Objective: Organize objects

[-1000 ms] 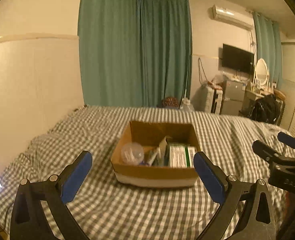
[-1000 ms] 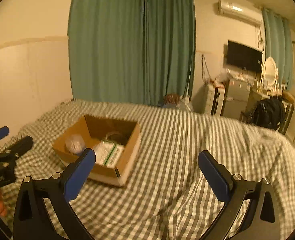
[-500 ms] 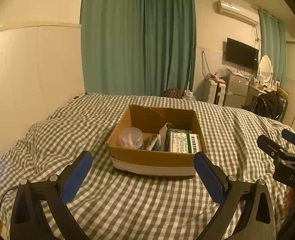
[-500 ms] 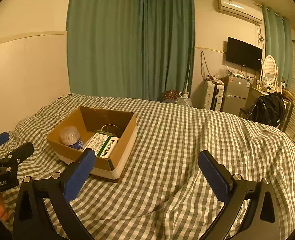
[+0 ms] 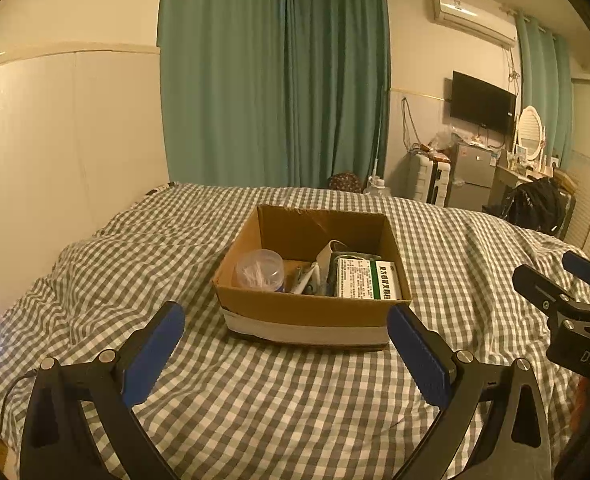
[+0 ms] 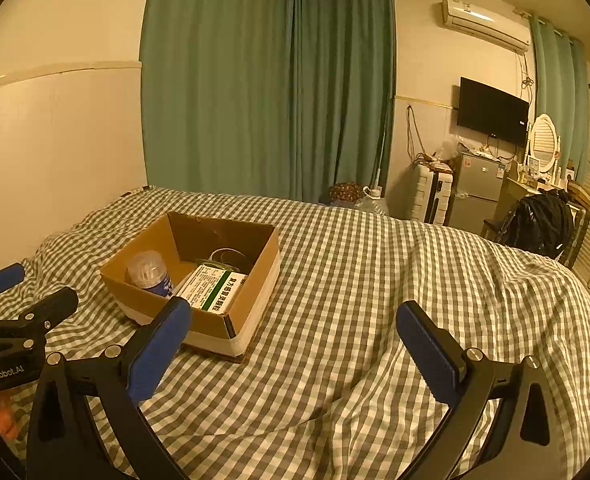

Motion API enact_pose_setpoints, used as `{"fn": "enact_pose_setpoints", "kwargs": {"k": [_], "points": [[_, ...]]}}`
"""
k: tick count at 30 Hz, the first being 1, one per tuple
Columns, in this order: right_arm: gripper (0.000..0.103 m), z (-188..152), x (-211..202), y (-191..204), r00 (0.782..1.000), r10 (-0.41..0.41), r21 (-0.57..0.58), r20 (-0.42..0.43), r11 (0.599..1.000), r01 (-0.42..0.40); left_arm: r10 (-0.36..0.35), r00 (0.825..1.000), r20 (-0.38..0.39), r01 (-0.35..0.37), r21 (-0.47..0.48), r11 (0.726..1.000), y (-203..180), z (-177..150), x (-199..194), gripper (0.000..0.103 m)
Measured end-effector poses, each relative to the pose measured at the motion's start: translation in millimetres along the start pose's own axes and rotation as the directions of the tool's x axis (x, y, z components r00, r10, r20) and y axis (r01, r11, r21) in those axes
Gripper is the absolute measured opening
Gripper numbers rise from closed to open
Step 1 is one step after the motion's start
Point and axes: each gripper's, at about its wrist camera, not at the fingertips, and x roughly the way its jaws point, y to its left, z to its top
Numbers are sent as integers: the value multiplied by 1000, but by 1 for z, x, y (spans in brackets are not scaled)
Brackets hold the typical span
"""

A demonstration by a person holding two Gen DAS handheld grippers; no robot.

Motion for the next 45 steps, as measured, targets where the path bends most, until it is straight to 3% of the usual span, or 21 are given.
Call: {"fn": "enact_pose_setpoints", "kwargs": {"k": [45], "points": [[103, -2, -1, 4, 1000, 14, 9, -13, 1000, -14, 30, 1000, -8, -30, 16, 999, -3, -4, -4, 103]]}}
